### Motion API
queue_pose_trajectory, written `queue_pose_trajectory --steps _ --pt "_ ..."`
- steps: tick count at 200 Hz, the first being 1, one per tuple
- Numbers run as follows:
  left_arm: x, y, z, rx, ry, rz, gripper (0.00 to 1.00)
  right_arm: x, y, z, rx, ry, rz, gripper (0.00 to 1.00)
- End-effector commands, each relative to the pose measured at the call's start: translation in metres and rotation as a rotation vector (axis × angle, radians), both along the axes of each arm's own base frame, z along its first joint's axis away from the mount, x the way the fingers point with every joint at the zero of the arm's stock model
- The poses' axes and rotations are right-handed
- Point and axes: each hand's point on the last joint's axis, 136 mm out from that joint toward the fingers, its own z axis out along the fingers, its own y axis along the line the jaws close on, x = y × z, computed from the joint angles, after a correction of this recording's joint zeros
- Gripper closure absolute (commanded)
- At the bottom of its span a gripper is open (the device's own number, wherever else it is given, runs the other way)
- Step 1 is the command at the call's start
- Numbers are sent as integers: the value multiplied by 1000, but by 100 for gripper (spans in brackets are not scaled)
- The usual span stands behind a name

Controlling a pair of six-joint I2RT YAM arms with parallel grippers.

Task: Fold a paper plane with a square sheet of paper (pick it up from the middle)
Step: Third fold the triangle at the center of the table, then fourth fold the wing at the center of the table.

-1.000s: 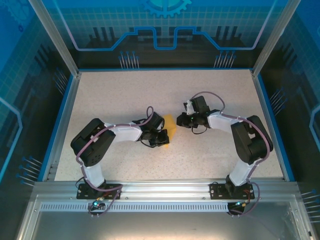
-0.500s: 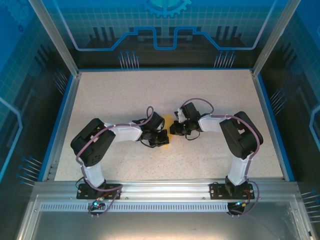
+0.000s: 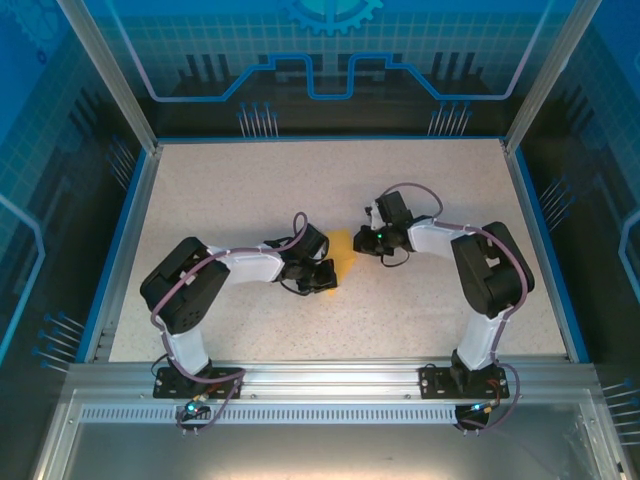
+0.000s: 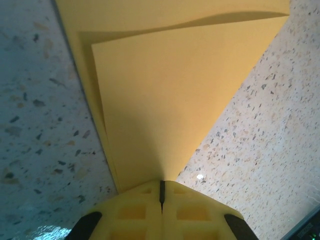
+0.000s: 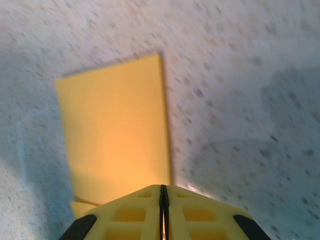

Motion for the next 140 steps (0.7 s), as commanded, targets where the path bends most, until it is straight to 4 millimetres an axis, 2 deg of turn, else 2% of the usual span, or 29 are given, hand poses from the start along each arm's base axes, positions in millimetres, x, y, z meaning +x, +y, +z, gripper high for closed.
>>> queue_pose_trajectory --steps 1,46,85,108,140 --pt "-17 14 -4 69 35 -33 93 12 14 14 -30 -45 36 88" --pt "-13 11 18 34 -32 -48 82 34 31 -7 -58 25 50 87" --pt "-7 13 34 28 -88 -38 70 34 32 -21 -87 76 46 86" --pt "-4 13 37 25 -101 -21 64 30 18 -27 -152 101 -3 86" --pt "0 10 39 -1 -112 -2 61 23 -20 -27 -295 118 -144 85"
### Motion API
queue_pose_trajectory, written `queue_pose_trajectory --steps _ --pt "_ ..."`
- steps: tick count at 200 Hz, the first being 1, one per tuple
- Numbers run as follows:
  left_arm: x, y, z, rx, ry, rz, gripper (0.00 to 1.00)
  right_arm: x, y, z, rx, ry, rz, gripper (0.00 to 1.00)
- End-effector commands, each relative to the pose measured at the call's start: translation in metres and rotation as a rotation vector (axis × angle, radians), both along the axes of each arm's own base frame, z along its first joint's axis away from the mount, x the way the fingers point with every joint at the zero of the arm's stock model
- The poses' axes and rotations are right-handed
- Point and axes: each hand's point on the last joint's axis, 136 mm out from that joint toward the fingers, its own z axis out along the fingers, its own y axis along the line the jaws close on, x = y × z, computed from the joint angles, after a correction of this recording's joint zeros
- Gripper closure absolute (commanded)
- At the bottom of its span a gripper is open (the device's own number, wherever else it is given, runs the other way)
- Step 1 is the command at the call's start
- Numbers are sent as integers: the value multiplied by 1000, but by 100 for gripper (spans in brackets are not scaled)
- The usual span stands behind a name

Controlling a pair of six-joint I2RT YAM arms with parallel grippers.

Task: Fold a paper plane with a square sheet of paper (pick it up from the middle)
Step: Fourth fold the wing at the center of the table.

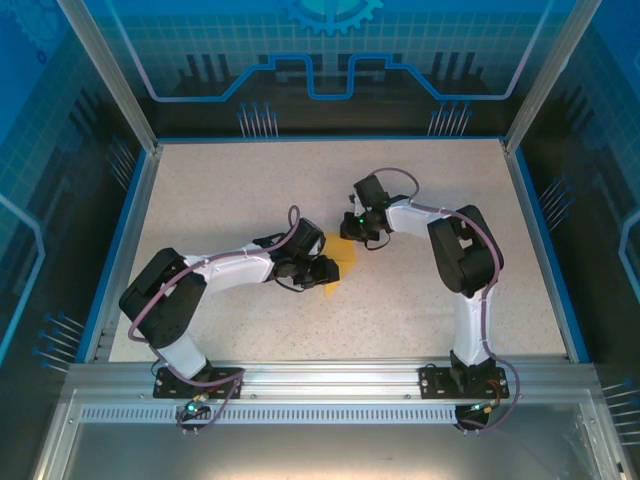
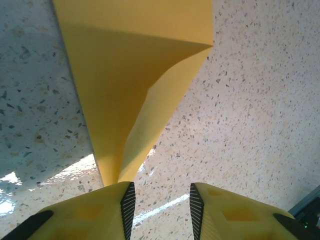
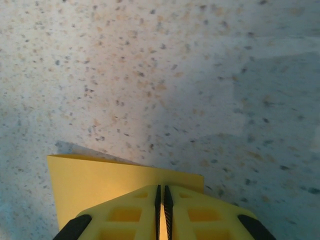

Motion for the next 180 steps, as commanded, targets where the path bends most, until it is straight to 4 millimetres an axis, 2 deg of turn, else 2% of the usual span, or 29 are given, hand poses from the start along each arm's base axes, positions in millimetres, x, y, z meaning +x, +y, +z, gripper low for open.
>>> queue_pose_trajectory --steps 1,24,50,64,92,106,143,167,171,180 --pt "-3 1 2 -6 -14 11 61 -18 -40 -7 -180 60 -127 85" --pt "1 -4 7 -40 -33 13 60 -30 -60 -1 -232 56 -220 85" --pt "7 -9 11 -53 -64 10 60 -36 -55 14 -167 23 -209 81" --pt "13 -11 13 -55 -87 7 60 -34 -47 31 -97 -14 -181 74" --pt "26 -14 14 -35 -129 8 60 -40 -38 58 38 -59 -141 55" --pt "33 -13 14 -15 -152 18 61 -50 -38 60 83 -60 -125 46" --pt "52 -16 12 21 -195 37 65 -71 -40 59 151 -51 -105 36" --pt "61 -16 6 56 -214 50 72 -75 -38 60 186 -50 -98 35" --pt "62 -15 5 63 -215 53 73 -83 -40 51 181 -25 -100 34" --pt "65 -14 3 79 -217 60 74 -86 -40 48 189 -14 -102 34"
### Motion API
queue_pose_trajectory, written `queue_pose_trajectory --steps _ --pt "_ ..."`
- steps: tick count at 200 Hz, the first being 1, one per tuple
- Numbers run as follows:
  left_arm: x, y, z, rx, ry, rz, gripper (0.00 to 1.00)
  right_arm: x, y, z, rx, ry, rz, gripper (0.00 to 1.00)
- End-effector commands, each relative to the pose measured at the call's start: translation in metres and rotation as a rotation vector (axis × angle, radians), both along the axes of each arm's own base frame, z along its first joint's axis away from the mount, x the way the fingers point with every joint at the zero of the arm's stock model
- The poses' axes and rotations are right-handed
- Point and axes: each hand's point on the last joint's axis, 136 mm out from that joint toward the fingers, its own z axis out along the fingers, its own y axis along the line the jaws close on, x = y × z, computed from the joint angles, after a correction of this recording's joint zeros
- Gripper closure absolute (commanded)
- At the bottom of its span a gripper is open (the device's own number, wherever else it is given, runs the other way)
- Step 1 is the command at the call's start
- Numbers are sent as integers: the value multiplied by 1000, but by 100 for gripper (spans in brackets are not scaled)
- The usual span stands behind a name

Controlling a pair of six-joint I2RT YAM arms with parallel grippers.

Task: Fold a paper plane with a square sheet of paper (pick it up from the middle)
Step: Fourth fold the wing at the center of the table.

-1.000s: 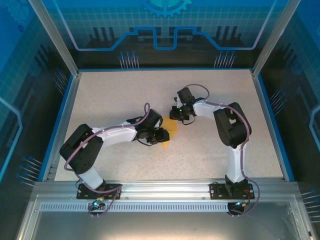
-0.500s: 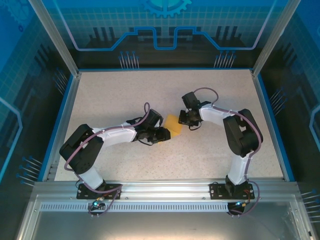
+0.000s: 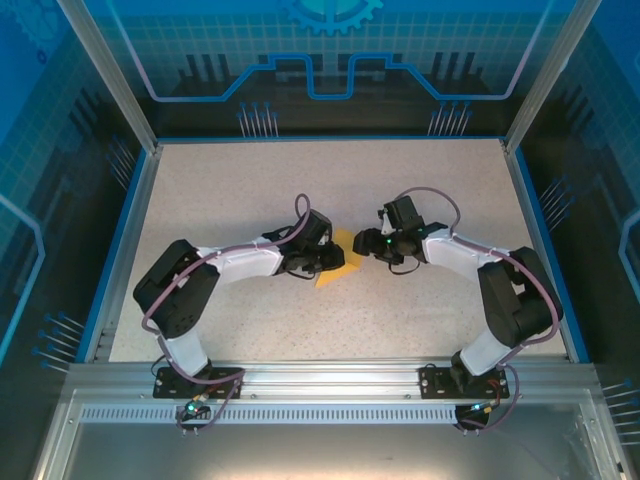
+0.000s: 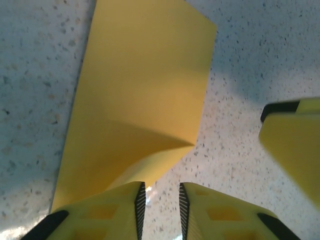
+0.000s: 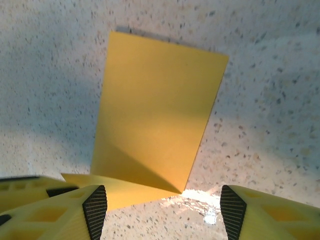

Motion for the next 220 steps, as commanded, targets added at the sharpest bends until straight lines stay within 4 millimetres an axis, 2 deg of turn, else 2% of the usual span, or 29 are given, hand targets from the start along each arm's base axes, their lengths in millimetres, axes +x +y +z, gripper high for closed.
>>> queue_pose_trajectory --steps 1,59,90,130,220 --pt "13 0 -2 55 -49 12 75 -5 4 3 70 1 6 34" --pt "19 8 -22 91 -27 51 79 -17 15 -8 162 62 12 34" --pt "21 11 -27 67 -14 82 80 -18 18 -13 190 95 -3 34" --pt "19 16 -34 17 39 121 73 -21 25 -22 218 137 -12 35" --pt "13 23 -49 11 102 153 73 -24 29 -34 203 196 -33 35"
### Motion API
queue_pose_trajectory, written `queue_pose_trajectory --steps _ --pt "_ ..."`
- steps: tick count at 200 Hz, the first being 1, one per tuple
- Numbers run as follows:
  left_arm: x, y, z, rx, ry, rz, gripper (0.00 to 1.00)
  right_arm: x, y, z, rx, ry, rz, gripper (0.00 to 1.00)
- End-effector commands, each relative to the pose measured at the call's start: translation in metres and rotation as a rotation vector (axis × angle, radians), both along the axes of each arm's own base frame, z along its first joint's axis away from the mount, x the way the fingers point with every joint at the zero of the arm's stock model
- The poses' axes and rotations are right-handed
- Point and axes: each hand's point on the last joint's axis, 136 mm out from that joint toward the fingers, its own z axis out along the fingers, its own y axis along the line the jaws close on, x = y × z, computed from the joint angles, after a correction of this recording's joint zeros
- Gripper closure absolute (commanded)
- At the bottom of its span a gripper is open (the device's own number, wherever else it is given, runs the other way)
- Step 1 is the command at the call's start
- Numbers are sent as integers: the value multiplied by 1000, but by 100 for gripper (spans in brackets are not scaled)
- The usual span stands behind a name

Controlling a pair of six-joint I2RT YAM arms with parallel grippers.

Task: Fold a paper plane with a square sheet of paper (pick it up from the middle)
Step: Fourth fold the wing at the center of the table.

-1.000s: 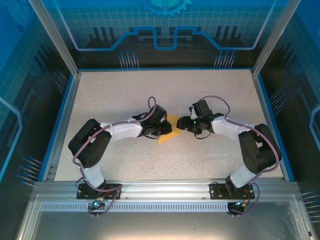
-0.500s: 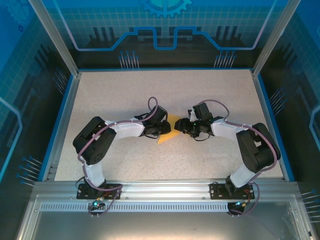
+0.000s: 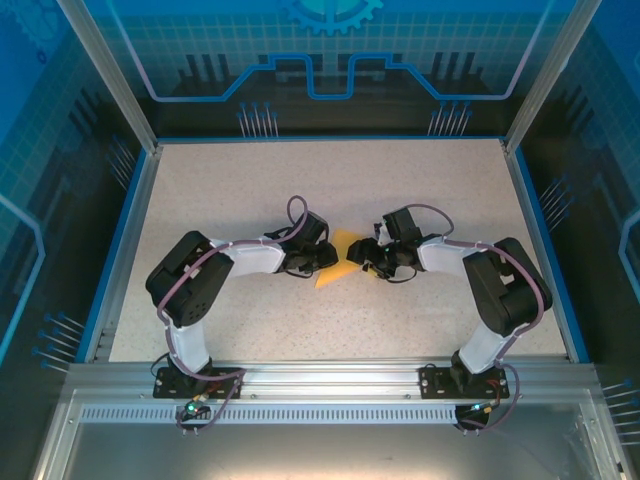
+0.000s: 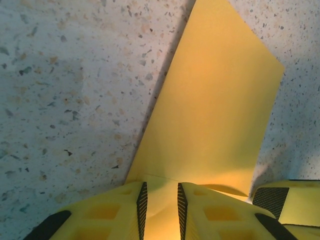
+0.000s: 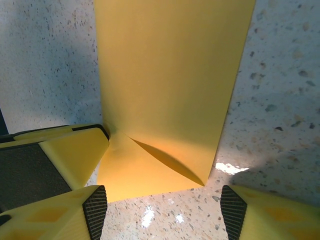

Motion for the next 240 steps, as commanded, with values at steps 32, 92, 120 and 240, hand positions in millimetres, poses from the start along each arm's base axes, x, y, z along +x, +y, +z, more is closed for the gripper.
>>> queue_pose_trajectory --steps 32,92,120,240 --pt "-7 5 -16 -4 57 19 73 -5 8 -8 19 53 7 36" --pt "-9 3 -15 -28 67 15 71 -3 15 -3 55 46 8 38" --pt "-9 2 -12 -56 74 21 67 -2 17 -3 69 52 9 38" --pt "-12 11 -17 -129 142 67 64 2 20 8 115 32 -25 40"
